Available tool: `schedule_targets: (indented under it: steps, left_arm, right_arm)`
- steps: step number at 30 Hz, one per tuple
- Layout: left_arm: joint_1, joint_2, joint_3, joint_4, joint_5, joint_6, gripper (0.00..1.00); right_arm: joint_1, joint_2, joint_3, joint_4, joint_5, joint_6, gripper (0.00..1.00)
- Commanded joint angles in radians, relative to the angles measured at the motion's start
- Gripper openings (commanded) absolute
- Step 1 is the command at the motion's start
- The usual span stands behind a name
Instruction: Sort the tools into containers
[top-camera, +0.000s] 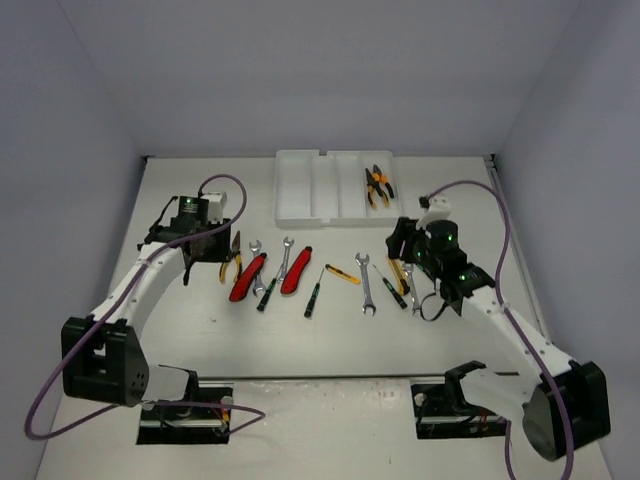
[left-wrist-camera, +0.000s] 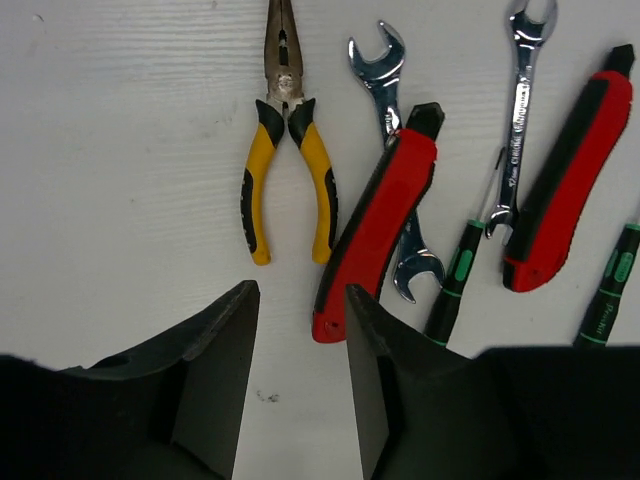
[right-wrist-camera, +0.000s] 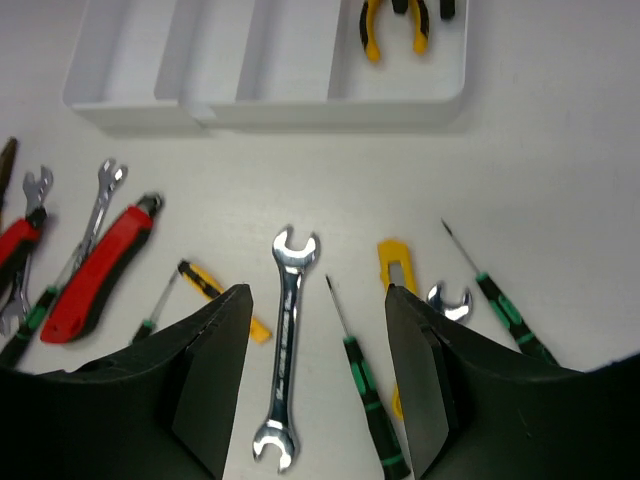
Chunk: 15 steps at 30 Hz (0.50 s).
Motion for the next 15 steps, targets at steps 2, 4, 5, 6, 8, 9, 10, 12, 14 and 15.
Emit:
schedule_targets:
  steps: [2, 4, 5, 6, 8, 9, 10, 12, 14, 15]
  left_arm:
    - [0.094, 0.204, 0.117, 0.042, 0.096, 0.001, 0.36]
    - [0.110, 0.269, 0.146, 0.042, 0.086, 0.019, 0.36]
    - [0.117, 0.300, 0.159, 0.044, 0.069, 0.028, 0.36]
    - [0.123, 0.328, 0.171, 0.045, 0.055, 0.037, 0.36]
    - [0.130, 0.352, 0.180, 0.046, 0.046, 0.047, 0.37]
    - [0.132, 0.377, 0.186, 0.049, 0.041, 0.058, 0.37]
    - [0.132, 0.397, 0.190, 0.051, 0.041, 0.066, 0.37]
    - [0.132, 0.428, 0.191, 0.048, 0.045, 0.074, 0.36]
    - [0.132, 0.455, 0.188, 0.046, 0.046, 0.078, 0.36]
    - [0.131, 0.459, 0.187, 0.046, 0.049, 0.080, 0.36]
  right_arm:
    - [0.006, -0.196, -0.136, 0.039, -0.018, 0.027, 0.53]
    - [0.006, -0.241, -0.166, 0.040, 0.003, 0.027, 0.53]
    - [0.005, -0.261, -0.176, 0.042, 0.008, 0.031, 0.53]
    - [0.005, -0.275, -0.182, 0.044, 0.005, 0.033, 0.53]
    - [0.005, -0.284, -0.187, 0.051, 0.000, 0.031, 0.53]
    - [0.005, -0.287, -0.189, 0.056, -0.001, 0.032, 0.53]
    - [0.005, -0.288, -0.193, 0.061, -0.002, 0.035, 0.53]
    - [0.005, -0.281, -0.202, 0.069, -0.003, 0.043, 0.53]
    - [0.005, -0.276, -0.207, 0.073, -0.006, 0.045, 0.53]
    - [0.005, -0.275, -0.208, 0.075, -0.007, 0.046, 0.53]
